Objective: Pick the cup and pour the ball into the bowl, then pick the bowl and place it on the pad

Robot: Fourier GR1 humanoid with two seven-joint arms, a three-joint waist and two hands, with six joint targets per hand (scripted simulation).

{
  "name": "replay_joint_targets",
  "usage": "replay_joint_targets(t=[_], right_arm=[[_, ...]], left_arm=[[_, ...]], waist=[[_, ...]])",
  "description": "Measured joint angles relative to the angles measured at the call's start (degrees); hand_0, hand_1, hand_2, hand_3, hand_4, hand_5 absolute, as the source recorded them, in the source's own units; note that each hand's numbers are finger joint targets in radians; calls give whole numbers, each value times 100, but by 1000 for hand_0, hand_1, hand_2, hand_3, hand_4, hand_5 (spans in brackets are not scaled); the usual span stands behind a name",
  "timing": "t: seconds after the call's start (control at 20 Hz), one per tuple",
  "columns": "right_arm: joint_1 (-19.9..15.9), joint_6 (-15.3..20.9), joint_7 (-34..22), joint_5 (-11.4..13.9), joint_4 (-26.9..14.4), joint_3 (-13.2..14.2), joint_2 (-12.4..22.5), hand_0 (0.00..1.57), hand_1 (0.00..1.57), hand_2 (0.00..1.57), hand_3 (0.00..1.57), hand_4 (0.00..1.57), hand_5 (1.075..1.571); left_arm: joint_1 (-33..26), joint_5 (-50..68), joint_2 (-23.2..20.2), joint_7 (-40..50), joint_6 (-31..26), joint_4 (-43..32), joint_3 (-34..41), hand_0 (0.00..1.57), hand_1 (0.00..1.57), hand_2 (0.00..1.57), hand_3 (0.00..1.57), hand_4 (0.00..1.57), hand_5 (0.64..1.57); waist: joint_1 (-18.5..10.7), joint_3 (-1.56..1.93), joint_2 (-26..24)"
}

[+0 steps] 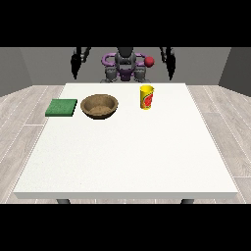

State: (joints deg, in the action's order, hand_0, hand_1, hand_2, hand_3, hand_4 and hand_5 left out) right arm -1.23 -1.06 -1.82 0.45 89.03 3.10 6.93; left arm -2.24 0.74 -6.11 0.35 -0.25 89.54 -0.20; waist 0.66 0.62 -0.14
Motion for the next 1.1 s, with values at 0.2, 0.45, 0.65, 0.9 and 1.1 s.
replay_joint_targets(t=[0.2,0.45,0.65,0.9,1.1], right_arm=[[-52,-33,-211,-33,275,42,128,0,0,0,0,0,1569],[-28,-441,-376,-606,414,360,347,0,0,0,0,0,1569],[50,-875,-283,-1125,542,752,587,0,0,0,0,0,1570],[-77,-1081,-238,-1416,674,987,673,0,0,0,0,0,1570],[-104,-1189,244,-1330,500,993,579,0,0,0,0,0,1570]], left_arm=[[31,16,-116,202,-21,276,28,0,0,0,0,0,1557],[442,427,-34,768,46,766,209,0,0,0,0,0,1558],[599,687,-66,850,43,1016,466,0,0,0,0,0,1547],[774,955,-215,391,-184,779,867,0,0,0,0,0,1541],[1014,932,-242,-140,-240,411,1027,0,0,0,0,0,1529]], waist=[[23,-28,-716],[74,-48,-1151],[105,-54,-917],[141,-61,-470],[198,-62,-20]])
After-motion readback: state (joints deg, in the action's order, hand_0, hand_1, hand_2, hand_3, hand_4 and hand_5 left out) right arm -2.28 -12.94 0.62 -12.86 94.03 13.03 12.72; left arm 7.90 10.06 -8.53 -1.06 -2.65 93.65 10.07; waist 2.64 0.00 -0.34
